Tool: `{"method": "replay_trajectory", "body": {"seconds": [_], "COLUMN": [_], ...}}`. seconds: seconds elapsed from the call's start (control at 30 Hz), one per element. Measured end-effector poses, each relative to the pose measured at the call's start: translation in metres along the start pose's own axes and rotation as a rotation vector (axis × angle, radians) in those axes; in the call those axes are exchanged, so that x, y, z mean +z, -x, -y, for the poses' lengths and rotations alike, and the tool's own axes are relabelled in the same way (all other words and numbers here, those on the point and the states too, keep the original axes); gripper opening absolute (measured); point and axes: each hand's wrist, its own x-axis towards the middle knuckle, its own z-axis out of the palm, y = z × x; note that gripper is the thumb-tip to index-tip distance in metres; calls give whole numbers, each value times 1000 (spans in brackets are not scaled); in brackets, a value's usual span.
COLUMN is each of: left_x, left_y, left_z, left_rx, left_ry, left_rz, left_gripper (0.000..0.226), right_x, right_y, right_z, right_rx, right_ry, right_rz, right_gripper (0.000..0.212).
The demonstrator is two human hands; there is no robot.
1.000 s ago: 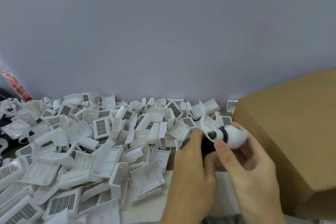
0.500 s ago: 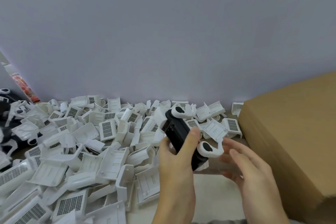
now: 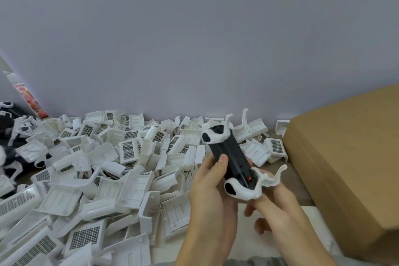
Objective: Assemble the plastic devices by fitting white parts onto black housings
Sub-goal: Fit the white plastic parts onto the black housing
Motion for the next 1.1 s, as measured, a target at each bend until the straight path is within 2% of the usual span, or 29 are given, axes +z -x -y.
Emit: {"method": "replay_trajectory", "body": {"seconds": [0.13,0.23,0.33,0.4,0.6,0.73,0.8,0.9,1.0,1.1], "left_x": [-2,-2,-4,-4,0,1,1,0,-1,-3], "left_y": [1,-1,-2,-3,-6,-6,-5,-4,-5,-7], "left_z": [1,2,3,4,7,8,7,6,6,8], "left_rx": [-71,-53,-28,-22,25,42,44,22,23,40], "left_ry": [-2,-13,-1,-12,-81,-102,-107,-96,-90,-92], "left_rz": [11,-30,-57,-42,-60,-71,-71,-63,-47,-42], "left_gripper": [64,68,68,69,65,51,57,70,70,69], "right_x": [3,2,5,7,7,9,9,9,8,8], "right_y": [4,5,8,8,5,7,8,8,7,6], "right_z": [6,6,8,9,7,14,16,15,11,9], "right_rx": [-56,-70,-47,19,131,107,114,83,35,33], "right_ry": [14,55,66,64,93,-14,-26,-10,46,75], "right_rz": [134,152,116,77,40,50,49,69,103,109], "right_gripper": [40,42,28,8,9,28,30,21,38,38]}}
